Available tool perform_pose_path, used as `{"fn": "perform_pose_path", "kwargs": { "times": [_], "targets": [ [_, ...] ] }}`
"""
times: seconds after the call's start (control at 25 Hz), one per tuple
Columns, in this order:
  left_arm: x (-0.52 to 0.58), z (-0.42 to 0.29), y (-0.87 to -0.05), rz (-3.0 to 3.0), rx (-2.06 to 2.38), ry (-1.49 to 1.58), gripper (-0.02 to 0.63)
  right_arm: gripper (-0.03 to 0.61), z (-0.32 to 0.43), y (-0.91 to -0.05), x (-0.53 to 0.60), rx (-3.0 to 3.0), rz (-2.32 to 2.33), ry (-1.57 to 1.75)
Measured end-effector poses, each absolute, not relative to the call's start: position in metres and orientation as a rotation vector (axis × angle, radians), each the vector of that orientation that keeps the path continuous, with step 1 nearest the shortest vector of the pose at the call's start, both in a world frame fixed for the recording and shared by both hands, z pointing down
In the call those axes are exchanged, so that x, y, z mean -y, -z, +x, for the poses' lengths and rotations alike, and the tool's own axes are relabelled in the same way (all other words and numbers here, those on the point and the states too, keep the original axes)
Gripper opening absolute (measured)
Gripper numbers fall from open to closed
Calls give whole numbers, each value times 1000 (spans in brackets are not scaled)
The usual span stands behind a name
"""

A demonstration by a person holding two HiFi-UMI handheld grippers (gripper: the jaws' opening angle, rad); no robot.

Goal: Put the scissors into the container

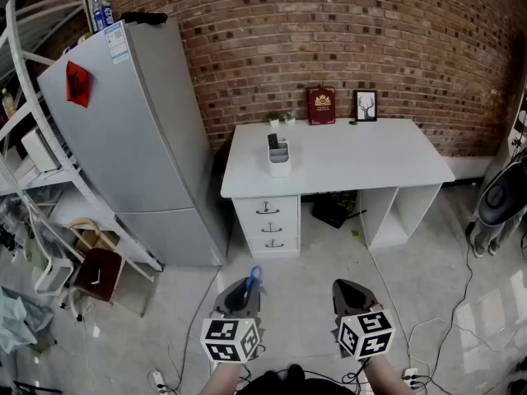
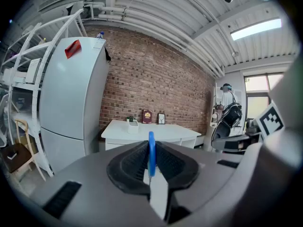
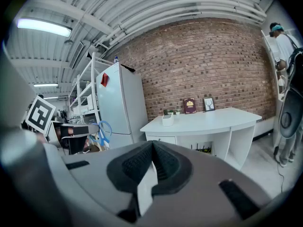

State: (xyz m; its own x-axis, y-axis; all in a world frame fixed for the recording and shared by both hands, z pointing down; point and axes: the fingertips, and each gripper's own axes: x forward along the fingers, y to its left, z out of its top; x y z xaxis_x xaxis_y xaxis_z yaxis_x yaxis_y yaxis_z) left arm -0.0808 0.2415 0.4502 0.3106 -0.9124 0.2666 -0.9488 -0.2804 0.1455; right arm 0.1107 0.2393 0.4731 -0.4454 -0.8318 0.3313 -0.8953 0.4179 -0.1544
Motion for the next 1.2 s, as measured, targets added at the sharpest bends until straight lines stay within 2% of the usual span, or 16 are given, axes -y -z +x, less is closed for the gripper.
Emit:
{"fn": "perform_pose_path", "kwargs": {
  "times": [0.72,1.2],
  "targets": [
    [-215,-84,-454,2303,1691,-195,41,0,102,-488,-221,2462,1542,-481],
    [-90,-110,-472,2303,1655,-187,41,0,89,-496,-99,2420,1638,-487]
  ]
}}
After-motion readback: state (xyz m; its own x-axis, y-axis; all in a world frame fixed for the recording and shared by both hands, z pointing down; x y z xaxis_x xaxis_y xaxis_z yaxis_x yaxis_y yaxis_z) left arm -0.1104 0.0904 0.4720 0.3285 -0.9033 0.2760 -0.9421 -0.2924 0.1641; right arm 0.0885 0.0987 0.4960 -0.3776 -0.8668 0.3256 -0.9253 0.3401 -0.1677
